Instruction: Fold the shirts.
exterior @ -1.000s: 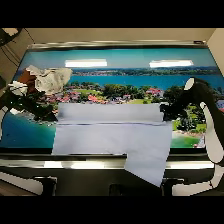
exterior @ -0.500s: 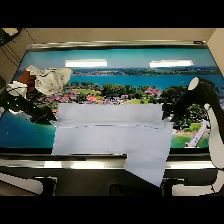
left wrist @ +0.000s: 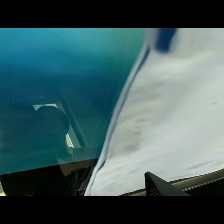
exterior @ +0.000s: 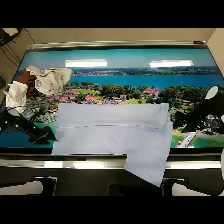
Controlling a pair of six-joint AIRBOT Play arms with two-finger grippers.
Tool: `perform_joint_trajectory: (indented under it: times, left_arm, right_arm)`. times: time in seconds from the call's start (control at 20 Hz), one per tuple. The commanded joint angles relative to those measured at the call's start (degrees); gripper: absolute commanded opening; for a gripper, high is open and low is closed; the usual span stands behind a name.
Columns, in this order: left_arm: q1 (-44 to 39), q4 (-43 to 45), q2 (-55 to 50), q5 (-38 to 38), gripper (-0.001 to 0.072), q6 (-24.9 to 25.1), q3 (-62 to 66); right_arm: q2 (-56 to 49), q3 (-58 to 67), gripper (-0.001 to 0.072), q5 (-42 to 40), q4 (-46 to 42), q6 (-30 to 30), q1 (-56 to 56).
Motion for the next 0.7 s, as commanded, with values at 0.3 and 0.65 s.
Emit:
perform_joint_trajectory:
  times: [0.3, 0.65]
  left_arm:
    - [1.81, -2.6, 4.22, 5.25, 0.028, 3.32, -12.41]
    - [1.84, -5.49, 4.26, 5.57, 0.003, 6.62, -12.52]
  right_arm:
    - [1.27, -2.23, 0.0446, 0.72, -0.68, -1.25, -0.72]
    - [12.9, -27.32, 0.0484, -5.11, 5.14, -8.02, -0.72]
